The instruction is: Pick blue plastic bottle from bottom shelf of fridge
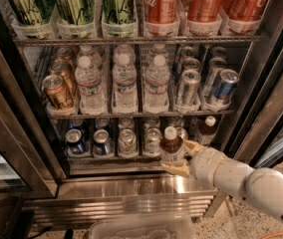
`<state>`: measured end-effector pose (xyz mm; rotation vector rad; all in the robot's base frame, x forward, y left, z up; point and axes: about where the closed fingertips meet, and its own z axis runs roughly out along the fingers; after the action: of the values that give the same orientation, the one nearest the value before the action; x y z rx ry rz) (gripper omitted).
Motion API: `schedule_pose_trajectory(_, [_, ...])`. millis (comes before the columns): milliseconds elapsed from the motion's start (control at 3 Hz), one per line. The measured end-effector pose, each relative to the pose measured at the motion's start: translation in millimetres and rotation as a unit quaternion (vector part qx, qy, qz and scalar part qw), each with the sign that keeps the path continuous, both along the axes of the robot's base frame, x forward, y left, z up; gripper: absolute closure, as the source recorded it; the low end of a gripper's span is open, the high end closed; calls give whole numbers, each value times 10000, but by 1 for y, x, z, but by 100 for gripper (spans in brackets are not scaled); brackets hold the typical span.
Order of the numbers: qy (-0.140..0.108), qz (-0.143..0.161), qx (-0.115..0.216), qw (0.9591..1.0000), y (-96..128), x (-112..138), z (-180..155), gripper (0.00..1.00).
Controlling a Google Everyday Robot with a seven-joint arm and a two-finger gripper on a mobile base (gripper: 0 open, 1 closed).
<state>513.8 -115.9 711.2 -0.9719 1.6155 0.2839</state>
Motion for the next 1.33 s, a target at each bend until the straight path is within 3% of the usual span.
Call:
schedule_pose_trajectory(333, [213,507,-140,9984,20,-3,4,100])
schedule_pose_trajectory(667, [607,749,318,9948,27,-3,29,100])
schedule_pose_trajectory(1000, [1016,754,949,9874,28,-3,56,100])
schedule_pose_trajectory(1333, [1172,475,1487,9808,19,-14,75,100])
